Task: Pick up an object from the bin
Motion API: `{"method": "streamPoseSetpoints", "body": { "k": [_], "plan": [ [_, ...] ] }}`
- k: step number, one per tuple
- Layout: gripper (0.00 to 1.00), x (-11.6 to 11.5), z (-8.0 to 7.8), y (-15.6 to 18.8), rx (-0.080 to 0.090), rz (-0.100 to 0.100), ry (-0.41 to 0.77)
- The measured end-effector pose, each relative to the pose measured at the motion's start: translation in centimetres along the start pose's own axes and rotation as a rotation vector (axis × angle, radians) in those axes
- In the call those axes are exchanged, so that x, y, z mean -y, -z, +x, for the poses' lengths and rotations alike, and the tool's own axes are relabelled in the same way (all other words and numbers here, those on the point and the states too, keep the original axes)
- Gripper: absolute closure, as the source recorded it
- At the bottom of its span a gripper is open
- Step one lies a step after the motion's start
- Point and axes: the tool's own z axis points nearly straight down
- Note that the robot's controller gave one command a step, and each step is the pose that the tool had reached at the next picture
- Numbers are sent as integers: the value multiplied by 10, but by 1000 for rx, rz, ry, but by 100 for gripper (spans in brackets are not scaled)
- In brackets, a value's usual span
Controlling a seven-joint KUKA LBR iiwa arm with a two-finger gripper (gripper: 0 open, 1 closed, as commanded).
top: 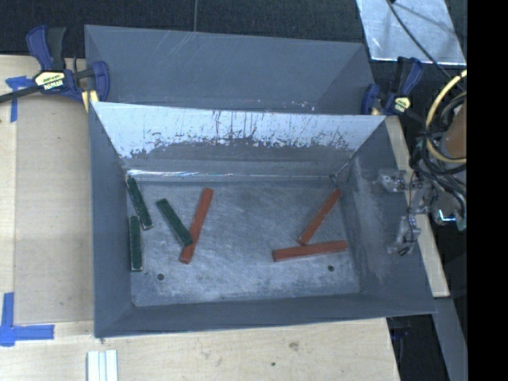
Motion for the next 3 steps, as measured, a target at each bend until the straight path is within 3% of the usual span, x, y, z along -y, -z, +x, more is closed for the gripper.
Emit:
{"method": "streamPoseSetpoints", "body": {
  "k": [1, 2, 3],
  "plan": [
    [0, -83, 26, -149, 13, 2, 221],
    [0, -63, 25, -117, 10, 2, 108],
    [0, -52, 26, -118, 11, 2, -173]
  ]
}}
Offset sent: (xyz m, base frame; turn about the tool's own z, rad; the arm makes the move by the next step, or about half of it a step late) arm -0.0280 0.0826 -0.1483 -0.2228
